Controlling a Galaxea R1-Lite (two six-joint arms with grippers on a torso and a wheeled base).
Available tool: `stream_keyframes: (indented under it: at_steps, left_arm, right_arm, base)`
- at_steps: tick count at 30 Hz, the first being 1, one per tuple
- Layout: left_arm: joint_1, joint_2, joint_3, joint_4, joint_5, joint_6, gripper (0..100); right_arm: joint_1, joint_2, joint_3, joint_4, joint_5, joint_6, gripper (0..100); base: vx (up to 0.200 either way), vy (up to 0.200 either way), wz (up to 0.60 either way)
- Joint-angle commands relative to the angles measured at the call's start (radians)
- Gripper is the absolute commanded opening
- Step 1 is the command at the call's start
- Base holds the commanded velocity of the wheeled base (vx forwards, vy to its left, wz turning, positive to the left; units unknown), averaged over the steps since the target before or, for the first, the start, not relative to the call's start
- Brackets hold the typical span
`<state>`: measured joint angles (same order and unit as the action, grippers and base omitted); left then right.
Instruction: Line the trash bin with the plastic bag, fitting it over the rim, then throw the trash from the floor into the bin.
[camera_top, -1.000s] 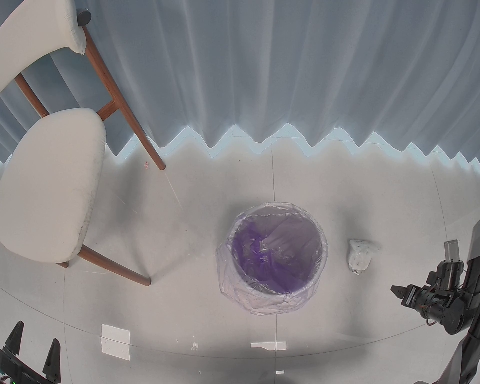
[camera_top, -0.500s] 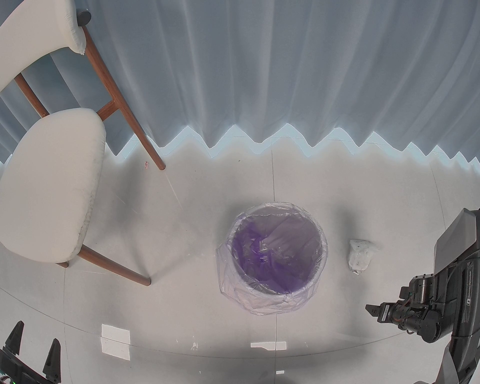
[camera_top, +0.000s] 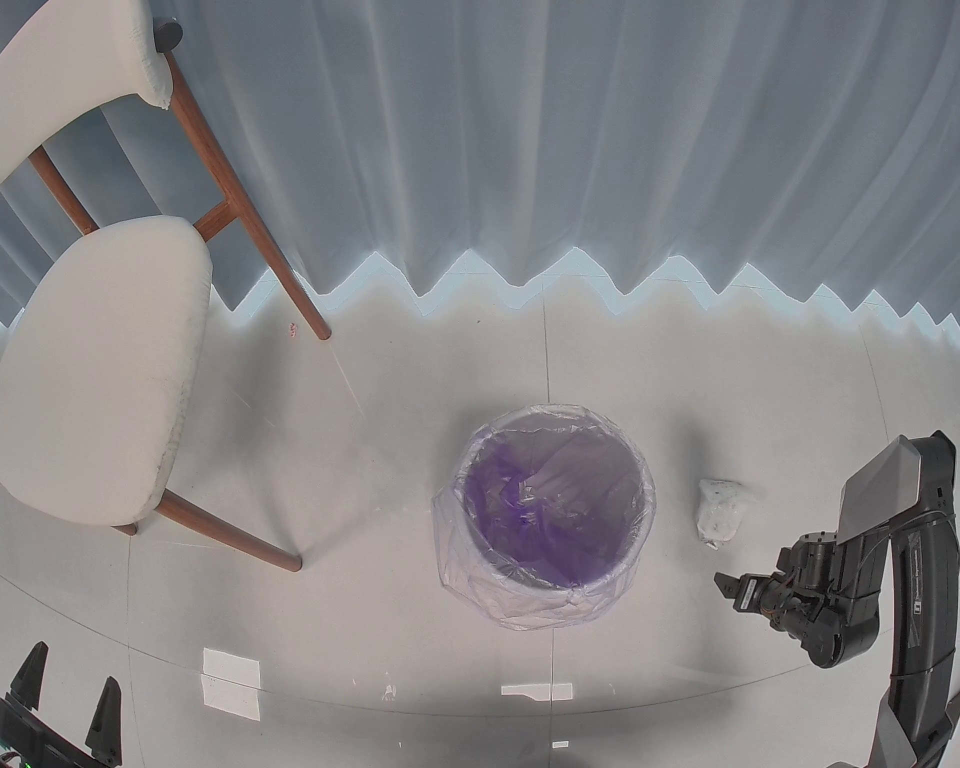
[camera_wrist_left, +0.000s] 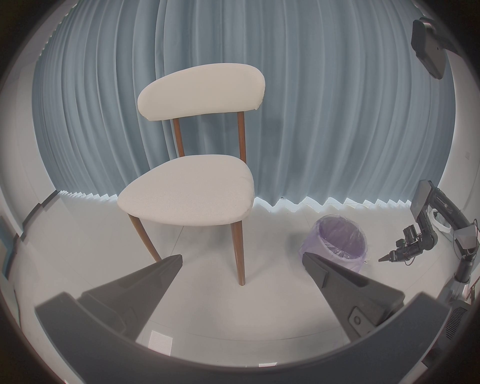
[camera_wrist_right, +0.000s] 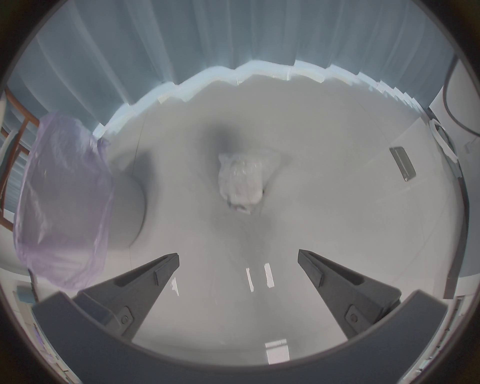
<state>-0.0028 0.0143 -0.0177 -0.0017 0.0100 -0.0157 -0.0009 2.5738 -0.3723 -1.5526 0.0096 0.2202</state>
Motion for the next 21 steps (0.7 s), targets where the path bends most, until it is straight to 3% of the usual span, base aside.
stream_keyframes:
  at_steps: [1,5,15,21]
  left_arm:
    - [0.000,-0.014,0.018,0.000,-0.001,0.000,100]
    - [0.000,-0.014,0.018,0.000,-0.001,0.002,100]
    - [0.000,-0.014,0.018,0.000,-0.001,0.002,100]
    - [0.000,-0.014,0.018,0.000,-0.001,0.002,100]
  right_arm:
    - [-0.004,0.037,-0.149,-0.018,0.000,-0.002,100]
    - [-0.011,0.055,-0.221,-0.014,0.006,0.005,100]
    - [-0.018,0.052,-0.221,-0.004,0.021,0.018,100]
    - [-0.050,0.100,-0.407,-0.006,0.004,0.016,100]
  base:
    - [0.000,0.000,0.00]
    - [0.000,0.000,0.00]
    - [0.000,0.000,0.00]
    - [0.000,0.000,0.00]
